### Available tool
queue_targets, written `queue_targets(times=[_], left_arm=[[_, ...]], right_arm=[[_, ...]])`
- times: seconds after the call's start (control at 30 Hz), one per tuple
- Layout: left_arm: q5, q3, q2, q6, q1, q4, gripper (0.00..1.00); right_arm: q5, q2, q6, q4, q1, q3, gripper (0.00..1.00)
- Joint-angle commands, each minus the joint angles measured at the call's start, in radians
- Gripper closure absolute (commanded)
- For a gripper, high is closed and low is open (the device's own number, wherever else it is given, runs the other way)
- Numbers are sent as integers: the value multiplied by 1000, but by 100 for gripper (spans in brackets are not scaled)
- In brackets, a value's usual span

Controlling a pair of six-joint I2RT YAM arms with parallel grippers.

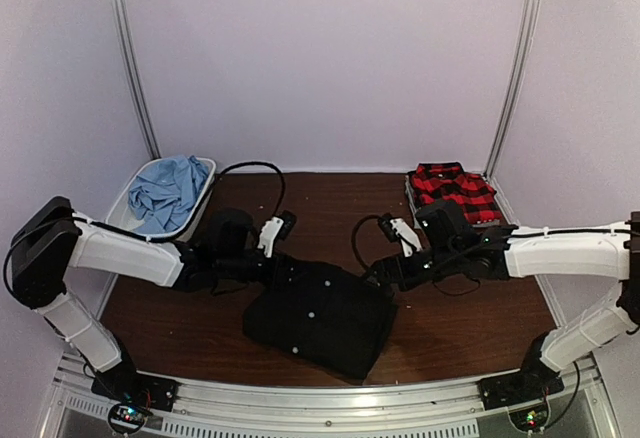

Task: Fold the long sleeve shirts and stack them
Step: Smooth out the square-folded shirt at the center of the board, then pick up the square-folded shirt from the center of the board.

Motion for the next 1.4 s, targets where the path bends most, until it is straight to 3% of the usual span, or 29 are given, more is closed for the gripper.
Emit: queue_targets(times=[0.0,0.23,0.7,0.9,1.37], left_arm=[[-122,-111,-110,9,-88,31,57],[-257,-270,-216,-24,-208,57,57],[-379,-357,-132,15,-301,94,57],[-398,-354,-130,19,-306,94,57],[-410,-339,-97,23,-309,86,57]], right_arm=[[-41,117,-125,-109,-47,152,0],[-210,369,-239,-182,-128,345,0],[-470,736,-389,-317,-188,652,1],[-523,803,-413,-347,-191,665,4],[-724,859,-367,-229,-113,515,26]])
